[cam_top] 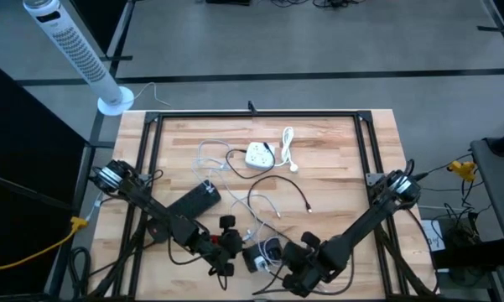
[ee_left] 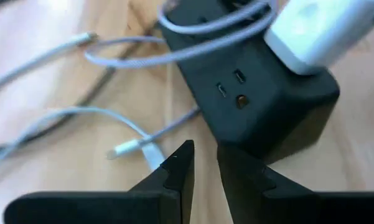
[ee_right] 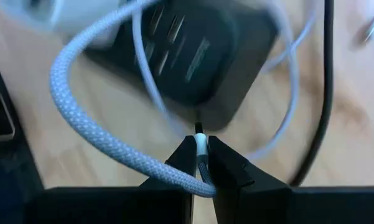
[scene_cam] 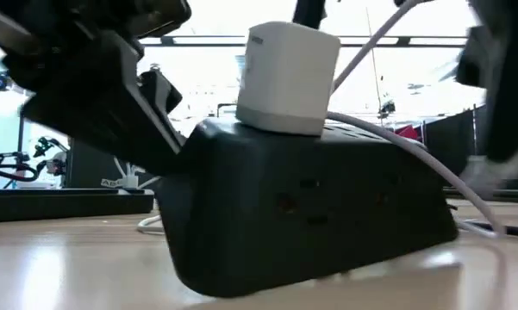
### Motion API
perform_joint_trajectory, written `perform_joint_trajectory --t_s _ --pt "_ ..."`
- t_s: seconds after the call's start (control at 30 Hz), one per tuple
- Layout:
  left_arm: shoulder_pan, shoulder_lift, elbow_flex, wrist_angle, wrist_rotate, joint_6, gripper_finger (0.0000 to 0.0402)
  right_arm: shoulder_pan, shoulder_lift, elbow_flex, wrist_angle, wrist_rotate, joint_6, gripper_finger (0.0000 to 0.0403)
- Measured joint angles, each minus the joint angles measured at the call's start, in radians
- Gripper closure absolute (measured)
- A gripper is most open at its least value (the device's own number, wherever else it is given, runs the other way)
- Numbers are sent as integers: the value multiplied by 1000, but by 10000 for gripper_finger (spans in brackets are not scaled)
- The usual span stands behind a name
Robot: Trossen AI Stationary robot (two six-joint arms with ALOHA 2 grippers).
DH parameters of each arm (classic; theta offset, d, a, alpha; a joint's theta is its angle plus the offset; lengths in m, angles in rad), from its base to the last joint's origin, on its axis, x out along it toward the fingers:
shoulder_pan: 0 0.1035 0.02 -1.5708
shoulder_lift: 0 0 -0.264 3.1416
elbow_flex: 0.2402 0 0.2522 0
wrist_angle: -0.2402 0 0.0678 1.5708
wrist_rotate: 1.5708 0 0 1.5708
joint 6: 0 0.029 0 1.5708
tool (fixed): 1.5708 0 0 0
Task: Insert USB
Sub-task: Insert the purple charger cable into the bottom black outlet extension
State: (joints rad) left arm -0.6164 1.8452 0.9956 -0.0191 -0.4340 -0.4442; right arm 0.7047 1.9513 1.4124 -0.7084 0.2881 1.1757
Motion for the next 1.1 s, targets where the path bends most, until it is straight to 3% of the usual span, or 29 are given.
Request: perform_joint_trajectory --t_s 0.13,0.4,0.73,0.87,1.1 --pt "-8 43 -1 64 78 -14 339 -25 -8 1 -2 76 -66 389" --pt "-1 124 11 163 144 34 339 -122 -54 3 -40 112 -261 389" --pt "-1 118 56 184 128 100 338 -177 -117 194 -539 131 -364 389" --pt "-1 117 58 190 127 99 339 -183 -133 287 -643 110 -394 389" --pt "0 117 58 166 126 77 339 -160 -125 386 -551 89 -412 389"
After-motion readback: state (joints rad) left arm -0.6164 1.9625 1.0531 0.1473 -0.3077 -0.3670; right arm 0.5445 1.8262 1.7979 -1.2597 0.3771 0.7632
